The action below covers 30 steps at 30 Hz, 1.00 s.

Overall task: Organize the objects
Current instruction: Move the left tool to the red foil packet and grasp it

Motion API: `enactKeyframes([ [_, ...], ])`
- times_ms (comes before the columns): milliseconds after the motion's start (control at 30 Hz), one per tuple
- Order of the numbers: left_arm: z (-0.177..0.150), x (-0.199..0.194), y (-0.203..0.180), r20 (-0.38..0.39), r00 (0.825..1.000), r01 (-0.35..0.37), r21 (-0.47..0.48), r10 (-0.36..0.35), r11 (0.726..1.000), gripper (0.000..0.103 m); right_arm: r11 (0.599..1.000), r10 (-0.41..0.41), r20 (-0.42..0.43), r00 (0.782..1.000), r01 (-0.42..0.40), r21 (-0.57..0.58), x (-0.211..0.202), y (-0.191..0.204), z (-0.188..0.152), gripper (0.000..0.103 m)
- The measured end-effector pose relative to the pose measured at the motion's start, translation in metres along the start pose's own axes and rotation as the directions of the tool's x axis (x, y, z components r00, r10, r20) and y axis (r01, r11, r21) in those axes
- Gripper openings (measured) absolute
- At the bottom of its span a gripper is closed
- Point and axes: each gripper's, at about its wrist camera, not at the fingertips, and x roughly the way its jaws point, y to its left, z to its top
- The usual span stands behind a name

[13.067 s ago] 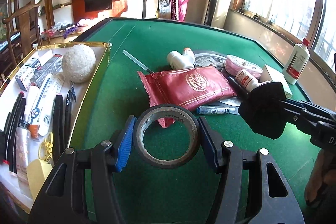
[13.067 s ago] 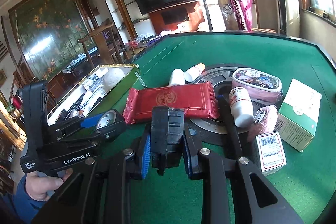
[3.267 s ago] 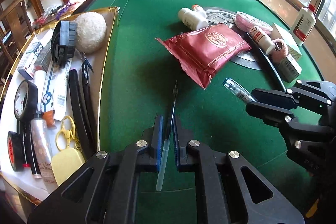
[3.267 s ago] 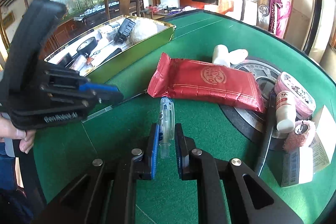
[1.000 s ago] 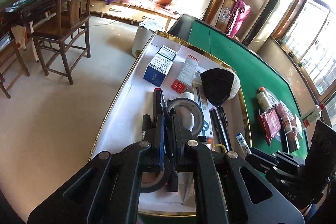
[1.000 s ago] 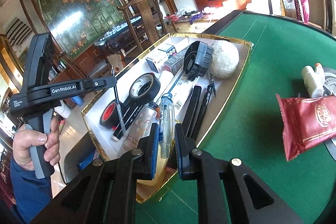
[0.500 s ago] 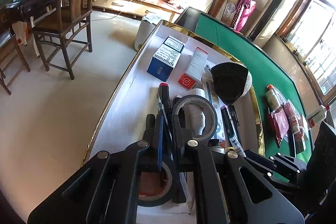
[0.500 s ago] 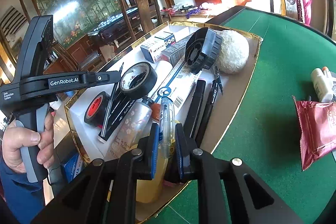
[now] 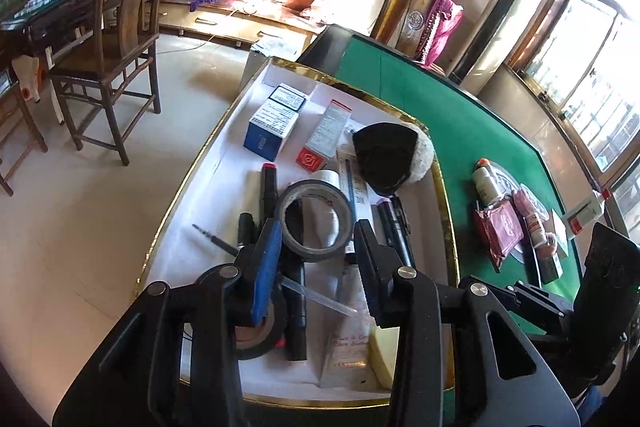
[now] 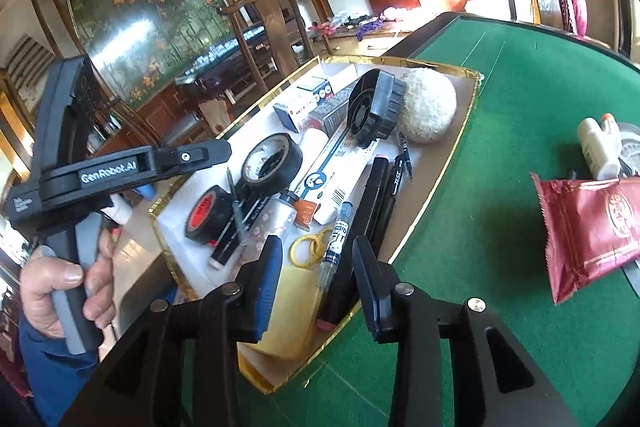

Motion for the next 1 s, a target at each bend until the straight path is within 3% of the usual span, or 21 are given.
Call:
enactKeyframes([
  [167, -0.007, 0.007, -0.052, -0.029, 0.998, 0.059, 0.131, -0.056, 0.990, 0.036, 1.000, 0.018, 0.034, 0.999, -0.018, 0.021, -0.052, -0.031, -0.015, 0.036],
  [300, -0.011, 0.031, -0.111, -0.082, 0.989, 0.136, 0.243, -0.119, 0.960, 0.053, 0.998, -0.045, 0.105, 0.993, 0.040, 0.047, -0.114, -0.081, -0.033, 0.036],
  [500, -0.005, 0.088, -0.218, -0.199, 0.963, 0.252, 0.422, -0.182, 0.871, 0.059, 0.977, -0.141, 0.203, 0.969, 0.104, 0.184, -0.194, -0.161, -0.063, 0.046],
  [600, 0.002, 0.120, -0.259, -0.193, 0.973, 0.212, 0.526, -0.127, 0.823, 0.059, 0.962, -0.139, 0.237, 0.961, 0.074, 0.262, -0.212, -0.190, -0.074, 0.046],
  [667, 0.008, 0.144, -0.272, -0.233, 0.968, 0.209, 0.556, -0.090, 0.805, 0.063, 0.953, -0.110, 0.258, 0.960, 0.028, 0.303, -0.219, -0.200, -0.073, 0.046],
  [767, 0.016, 0.176, -0.273, -0.312, 0.948, 0.225, 0.532, -0.058, 0.816, 0.064, 0.947, -0.068, 0.264, 0.962, -0.021, 0.321, -0.222, -0.209, -0.073, 0.046],
  [900, 0.010, 0.185, -0.267, -0.399, 0.904, 0.341, 0.458, -0.153, 0.821, 0.064, 0.939, -0.026, 0.260, 0.965, -0.066, 0.338, -0.222, -0.212, -0.074, 0.046],
  [1000, -0.012, 0.173, -0.276, -0.406, 0.903, 0.353, 0.515, -0.140, 0.782, 0.070, 0.934, -0.012, 0.259, 0.966, -0.082, 0.348, -0.222, -0.213, -0.075, 0.046],
])
